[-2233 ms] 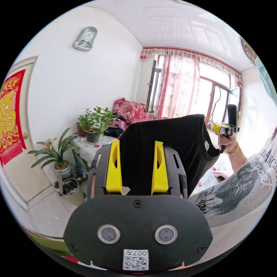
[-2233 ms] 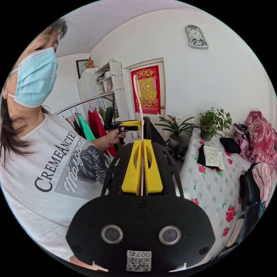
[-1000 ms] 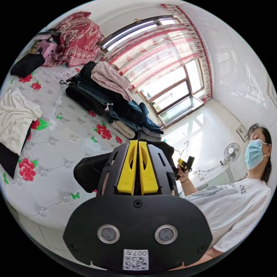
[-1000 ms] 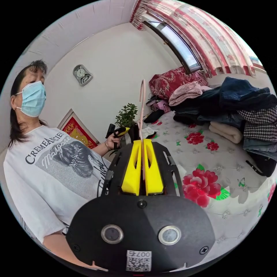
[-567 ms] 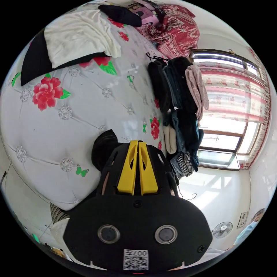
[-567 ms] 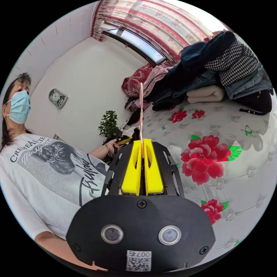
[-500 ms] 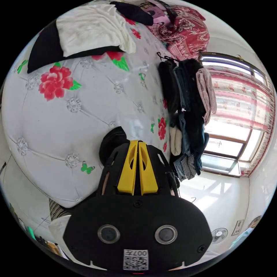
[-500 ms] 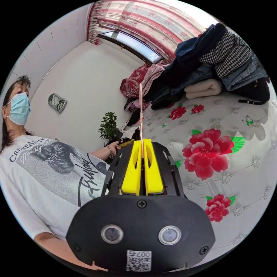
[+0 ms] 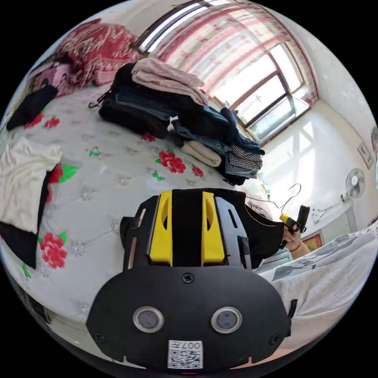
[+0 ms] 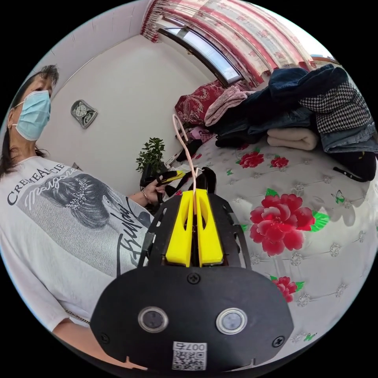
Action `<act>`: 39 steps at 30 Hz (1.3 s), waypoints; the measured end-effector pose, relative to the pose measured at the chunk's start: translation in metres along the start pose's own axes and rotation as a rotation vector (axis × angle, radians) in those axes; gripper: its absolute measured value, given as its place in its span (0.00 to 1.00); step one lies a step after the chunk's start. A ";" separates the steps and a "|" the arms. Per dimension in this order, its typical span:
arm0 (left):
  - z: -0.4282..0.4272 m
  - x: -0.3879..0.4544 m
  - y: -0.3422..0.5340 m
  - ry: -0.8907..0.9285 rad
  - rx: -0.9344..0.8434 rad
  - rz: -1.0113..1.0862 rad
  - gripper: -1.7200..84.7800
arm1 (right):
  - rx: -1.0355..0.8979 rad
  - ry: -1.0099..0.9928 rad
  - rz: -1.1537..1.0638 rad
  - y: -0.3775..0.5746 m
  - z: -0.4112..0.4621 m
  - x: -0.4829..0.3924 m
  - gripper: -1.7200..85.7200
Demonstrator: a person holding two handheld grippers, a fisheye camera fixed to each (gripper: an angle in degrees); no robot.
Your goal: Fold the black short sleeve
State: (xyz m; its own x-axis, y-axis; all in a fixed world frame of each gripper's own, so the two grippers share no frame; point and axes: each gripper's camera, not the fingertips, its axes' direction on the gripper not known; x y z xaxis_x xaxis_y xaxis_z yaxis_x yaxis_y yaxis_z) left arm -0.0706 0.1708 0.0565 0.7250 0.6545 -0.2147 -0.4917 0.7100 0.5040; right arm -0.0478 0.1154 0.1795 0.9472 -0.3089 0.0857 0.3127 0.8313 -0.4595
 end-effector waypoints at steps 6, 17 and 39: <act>0.039 0.046 -0.028 0.104 -0.100 0.286 0.18 | -0.045 -0.021 -0.082 -0.014 -0.012 -0.017 0.02; 0.051 -0.007 0.002 0.251 -0.205 0.053 0.01 | 0.181 -0.007 0.071 0.019 -0.102 -0.004 0.02; 0.054 -0.006 -0.029 0.886 -0.243 0.024 0.02 | 0.140 -0.156 0.037 0.052 -0.129 -0.021 0.02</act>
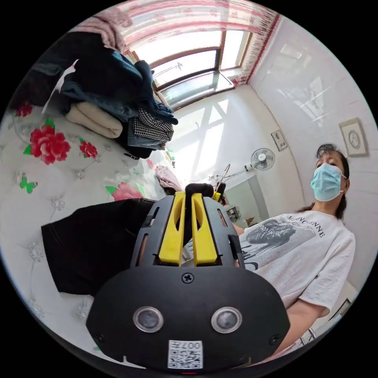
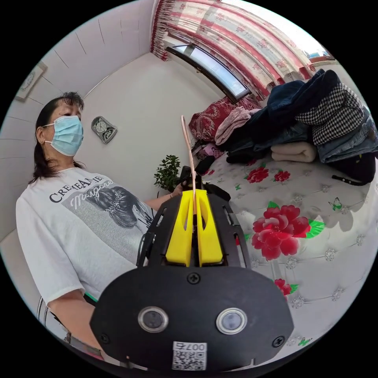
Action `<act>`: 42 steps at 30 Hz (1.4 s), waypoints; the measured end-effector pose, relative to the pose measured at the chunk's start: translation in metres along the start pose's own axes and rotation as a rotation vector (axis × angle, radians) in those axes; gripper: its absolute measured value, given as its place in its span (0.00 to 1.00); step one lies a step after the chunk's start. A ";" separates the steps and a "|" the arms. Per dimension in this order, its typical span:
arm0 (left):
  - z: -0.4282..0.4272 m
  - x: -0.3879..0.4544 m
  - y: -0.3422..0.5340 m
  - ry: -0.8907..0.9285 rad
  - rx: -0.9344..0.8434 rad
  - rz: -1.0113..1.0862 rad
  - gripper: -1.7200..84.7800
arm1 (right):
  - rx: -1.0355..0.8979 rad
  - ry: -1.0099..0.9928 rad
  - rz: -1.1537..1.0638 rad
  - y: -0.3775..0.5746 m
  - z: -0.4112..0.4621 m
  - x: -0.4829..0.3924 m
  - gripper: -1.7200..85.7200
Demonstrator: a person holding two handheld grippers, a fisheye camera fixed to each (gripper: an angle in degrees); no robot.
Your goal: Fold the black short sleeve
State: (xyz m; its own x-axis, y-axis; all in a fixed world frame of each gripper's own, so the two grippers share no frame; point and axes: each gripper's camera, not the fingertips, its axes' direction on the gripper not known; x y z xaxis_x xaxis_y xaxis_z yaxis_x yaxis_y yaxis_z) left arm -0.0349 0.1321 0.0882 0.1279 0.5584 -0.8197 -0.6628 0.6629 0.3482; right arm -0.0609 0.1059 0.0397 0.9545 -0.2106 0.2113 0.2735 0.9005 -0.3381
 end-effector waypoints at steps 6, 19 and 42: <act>-0.059 -0.030 0.044 0.071 0.282 -0.204 0.01 | 0.100 -0.023 0.094 0.033 -0.016 0.012 0.02; -0.038 -0.009 0.005 -0.050 0.112 -0.191 0.01 | -0.204 0.122 -0.036 0.004 0.050 -0.004 0.09; -0.004 -0.016 -0.008 -0.417 -0.004 -0.275 0.01 | 0.739 0.913 0.566 0.088 -0.236 0.046 0.03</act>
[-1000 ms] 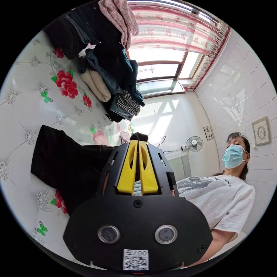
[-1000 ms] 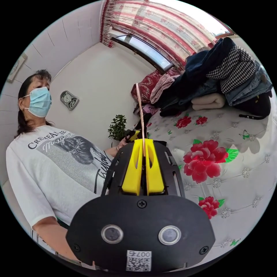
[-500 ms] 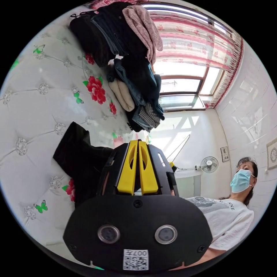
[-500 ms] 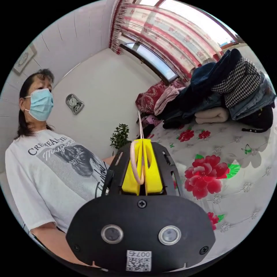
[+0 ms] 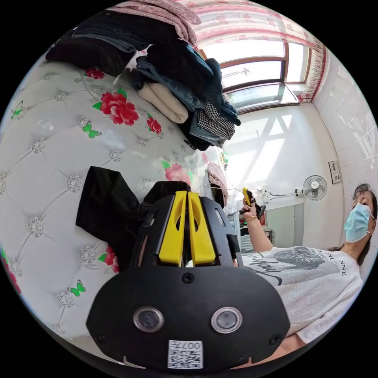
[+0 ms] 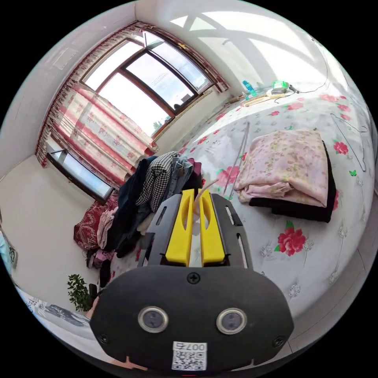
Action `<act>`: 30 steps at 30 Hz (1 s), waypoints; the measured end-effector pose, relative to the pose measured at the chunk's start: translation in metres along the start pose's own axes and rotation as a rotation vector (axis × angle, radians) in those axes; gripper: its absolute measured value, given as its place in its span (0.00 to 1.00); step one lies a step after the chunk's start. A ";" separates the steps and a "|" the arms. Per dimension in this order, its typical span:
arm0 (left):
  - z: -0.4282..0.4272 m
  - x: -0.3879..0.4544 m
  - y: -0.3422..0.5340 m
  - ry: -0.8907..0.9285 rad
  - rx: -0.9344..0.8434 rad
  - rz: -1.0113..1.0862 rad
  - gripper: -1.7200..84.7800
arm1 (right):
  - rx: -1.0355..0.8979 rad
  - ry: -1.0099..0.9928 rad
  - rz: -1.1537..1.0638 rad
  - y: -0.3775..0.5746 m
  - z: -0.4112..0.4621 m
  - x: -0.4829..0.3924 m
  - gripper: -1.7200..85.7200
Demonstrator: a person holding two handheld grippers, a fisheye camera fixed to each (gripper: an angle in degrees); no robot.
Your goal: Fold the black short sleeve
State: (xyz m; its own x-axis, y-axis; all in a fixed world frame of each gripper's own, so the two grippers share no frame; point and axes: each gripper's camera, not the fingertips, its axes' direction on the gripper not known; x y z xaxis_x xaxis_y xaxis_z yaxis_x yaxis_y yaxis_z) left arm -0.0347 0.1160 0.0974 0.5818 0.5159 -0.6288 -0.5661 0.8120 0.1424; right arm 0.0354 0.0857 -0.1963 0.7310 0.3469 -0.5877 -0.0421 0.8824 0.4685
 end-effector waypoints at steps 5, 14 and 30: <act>-0.008 -0.007 0.012 -0.030 0.026 -0.027 0.01 | -0.105 0.039 0.195 0.013 0.009 0.058 0.06; -0.008 0.000 0.024 -0.079 0.059 -0.017 0.01 | -0.119 0.409 0.091 0.038 -0.012 0.030 0.12; -0.028 0.006 0.042 -0.096 0.201 -0.053 0.01 | -0.913 -0.002 -0.475 0.225 0.188 -0.129 0.05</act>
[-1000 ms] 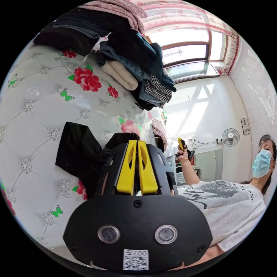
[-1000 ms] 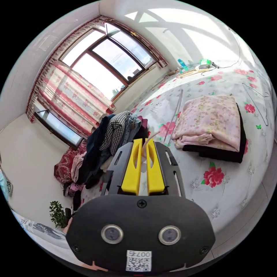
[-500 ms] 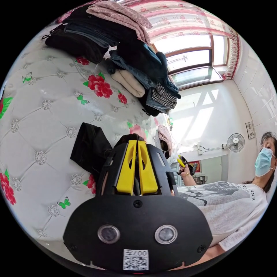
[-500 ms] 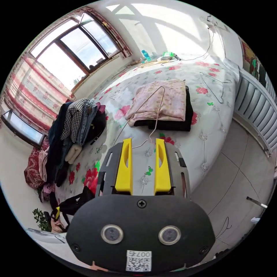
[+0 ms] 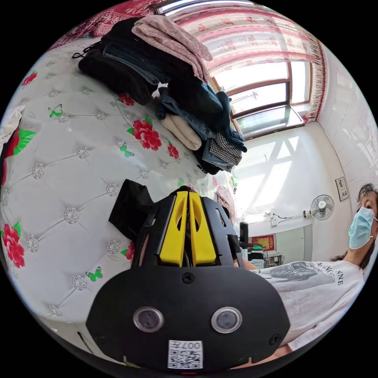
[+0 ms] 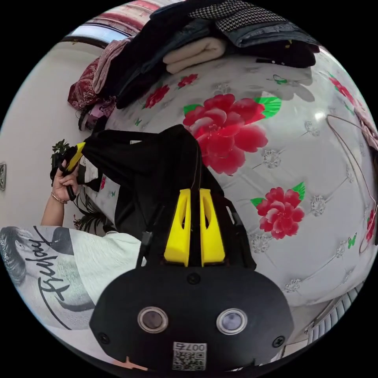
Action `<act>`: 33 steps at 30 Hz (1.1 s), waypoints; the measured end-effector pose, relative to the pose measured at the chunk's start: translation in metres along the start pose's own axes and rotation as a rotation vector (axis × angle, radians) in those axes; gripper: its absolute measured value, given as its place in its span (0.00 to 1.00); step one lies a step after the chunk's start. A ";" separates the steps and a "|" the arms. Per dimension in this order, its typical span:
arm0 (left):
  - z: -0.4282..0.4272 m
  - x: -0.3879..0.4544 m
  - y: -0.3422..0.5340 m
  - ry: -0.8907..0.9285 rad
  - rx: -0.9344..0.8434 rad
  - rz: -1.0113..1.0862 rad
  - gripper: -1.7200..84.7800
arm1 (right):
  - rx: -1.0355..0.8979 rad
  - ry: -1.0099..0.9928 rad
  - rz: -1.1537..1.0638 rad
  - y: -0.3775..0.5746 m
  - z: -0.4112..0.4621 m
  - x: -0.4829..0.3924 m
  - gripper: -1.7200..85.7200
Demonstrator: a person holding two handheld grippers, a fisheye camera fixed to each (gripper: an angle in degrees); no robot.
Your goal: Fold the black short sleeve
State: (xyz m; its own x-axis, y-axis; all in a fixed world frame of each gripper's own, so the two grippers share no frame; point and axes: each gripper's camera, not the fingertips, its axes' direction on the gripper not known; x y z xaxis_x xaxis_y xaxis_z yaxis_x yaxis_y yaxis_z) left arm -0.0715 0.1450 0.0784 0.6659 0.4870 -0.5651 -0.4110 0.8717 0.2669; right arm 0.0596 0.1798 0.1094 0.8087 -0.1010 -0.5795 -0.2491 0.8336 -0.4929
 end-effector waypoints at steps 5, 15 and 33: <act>-0.027 0.020 -0.049 0.004 0.128 0.094 0.01 | 0.260 0.137 -0.150 -0.048 -0.094 -0.039 0.03; 0.007 0.080 -0.161 -0.255 0.256 0.337 0.08 | 0.361 0.328 -0.085 -0.151 -0.120 -0.070 0.06; 0.034 -0.021 0.200 -0.636 -0.213 -0.102 0.11 | -0.223 0.296 -0.084 0.123 0.047 -0.043 0.10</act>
State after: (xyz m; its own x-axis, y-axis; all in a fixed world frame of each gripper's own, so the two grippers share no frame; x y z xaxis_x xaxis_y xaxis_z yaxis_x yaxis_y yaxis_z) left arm -0.1465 0.3113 0.1701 0.9179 0.3968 0.0075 -0.3968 0.9170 0.0401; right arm 0.0193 0.3119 0.1036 0.6502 -0.3437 -0.6776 -0.3245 0.6807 -0.6567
